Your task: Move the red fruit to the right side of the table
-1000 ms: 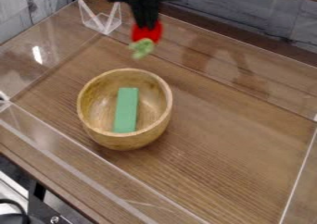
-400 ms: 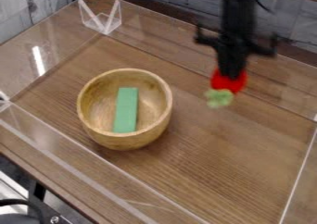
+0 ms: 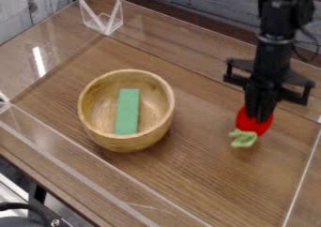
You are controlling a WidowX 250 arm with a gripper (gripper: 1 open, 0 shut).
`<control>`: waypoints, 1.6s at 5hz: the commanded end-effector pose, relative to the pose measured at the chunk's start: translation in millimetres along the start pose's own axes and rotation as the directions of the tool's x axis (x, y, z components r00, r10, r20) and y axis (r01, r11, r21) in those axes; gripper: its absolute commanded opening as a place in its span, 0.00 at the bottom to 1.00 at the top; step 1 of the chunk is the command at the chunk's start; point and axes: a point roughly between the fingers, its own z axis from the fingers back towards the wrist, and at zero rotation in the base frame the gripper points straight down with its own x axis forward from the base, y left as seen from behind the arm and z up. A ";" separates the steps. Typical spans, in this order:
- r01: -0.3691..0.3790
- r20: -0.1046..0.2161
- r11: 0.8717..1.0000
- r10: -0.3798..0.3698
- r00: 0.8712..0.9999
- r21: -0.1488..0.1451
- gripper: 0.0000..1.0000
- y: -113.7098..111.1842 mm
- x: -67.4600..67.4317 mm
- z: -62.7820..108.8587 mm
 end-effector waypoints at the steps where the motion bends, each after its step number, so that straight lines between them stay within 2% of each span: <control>1: 0.098 0.019 0.995 -0.098 0.995 -0.002 0.00 2.0 -2.4 -0.4; 2: 0.172 0.017 0.985 -0.172 0.985 -0.006 1.00 7.7 -4.8 1.4; 4: 0.208 0.035 0.978 -0.207 0.978 -0.014 1.00 14.9 -22.8 1.7; 6: 0.186 0.064 0.982 -0.186 0.981 -0.006 1.00 30.1 -17.6 0.3; 8: 0.206 0.072 0.978 -0.206 0.976 0.000 1.00 15.0 -22.0 -3.5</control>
